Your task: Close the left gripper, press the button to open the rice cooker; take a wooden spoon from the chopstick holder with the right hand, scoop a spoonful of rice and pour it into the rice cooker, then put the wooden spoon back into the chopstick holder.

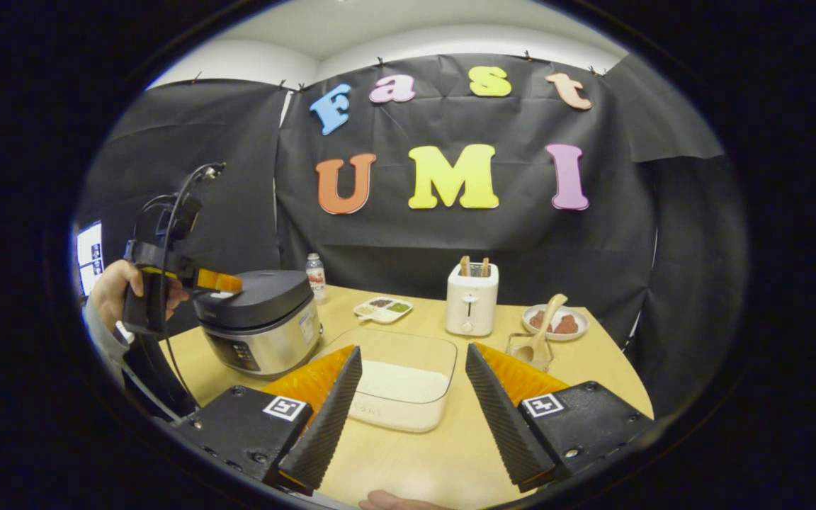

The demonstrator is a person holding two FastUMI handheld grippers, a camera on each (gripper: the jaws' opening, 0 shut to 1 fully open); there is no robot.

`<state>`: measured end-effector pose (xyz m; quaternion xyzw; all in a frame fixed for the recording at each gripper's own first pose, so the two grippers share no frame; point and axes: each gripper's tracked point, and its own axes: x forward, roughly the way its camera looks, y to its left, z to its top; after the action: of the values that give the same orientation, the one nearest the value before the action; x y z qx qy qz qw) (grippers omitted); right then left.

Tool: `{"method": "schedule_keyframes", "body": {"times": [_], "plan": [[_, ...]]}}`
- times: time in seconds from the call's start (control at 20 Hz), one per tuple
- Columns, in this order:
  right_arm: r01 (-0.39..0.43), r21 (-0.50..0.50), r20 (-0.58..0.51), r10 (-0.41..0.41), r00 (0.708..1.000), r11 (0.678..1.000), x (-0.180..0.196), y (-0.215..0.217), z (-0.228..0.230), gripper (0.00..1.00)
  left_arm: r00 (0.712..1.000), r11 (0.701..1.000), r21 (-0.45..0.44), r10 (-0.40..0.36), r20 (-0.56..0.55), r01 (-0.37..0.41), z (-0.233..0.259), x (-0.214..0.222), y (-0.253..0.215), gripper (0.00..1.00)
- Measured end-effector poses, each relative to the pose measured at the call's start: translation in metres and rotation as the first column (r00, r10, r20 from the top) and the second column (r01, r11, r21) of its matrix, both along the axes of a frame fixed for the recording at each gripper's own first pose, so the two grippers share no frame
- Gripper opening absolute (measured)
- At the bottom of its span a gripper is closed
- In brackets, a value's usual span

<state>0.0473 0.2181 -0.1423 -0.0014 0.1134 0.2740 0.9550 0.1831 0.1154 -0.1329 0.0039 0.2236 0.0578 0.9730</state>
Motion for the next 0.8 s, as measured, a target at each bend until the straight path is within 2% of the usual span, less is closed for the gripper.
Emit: {"method": "schedule_keyframes", "body": {"times": [0.3,0.5,0.8], "plan": [[-0.013,-0.019,-0.024,0.013,1.0,1.0,0.002,0.007,-0.015,0.95,0.992,1.0,0.011,0.004,0.123,-0.006,0.0,0.001,0.0,0.96],[-0.026,-0.018,-0.037,0.026,0.999,0.999,0.005,0.012,-0.02,0.95,0.971,0.999,0.018,0.022,0.237,-0.027,-0.001,0.005,0.0,0.96],[0.004,-0.03,-0.007,-0.004,1.0,1.0,0.012,0.006,-0.014,0.95,0.953,0.999,-0.005,0.046,0.298,-0.046,-0.002,0.006,0.001,0.96]]}}
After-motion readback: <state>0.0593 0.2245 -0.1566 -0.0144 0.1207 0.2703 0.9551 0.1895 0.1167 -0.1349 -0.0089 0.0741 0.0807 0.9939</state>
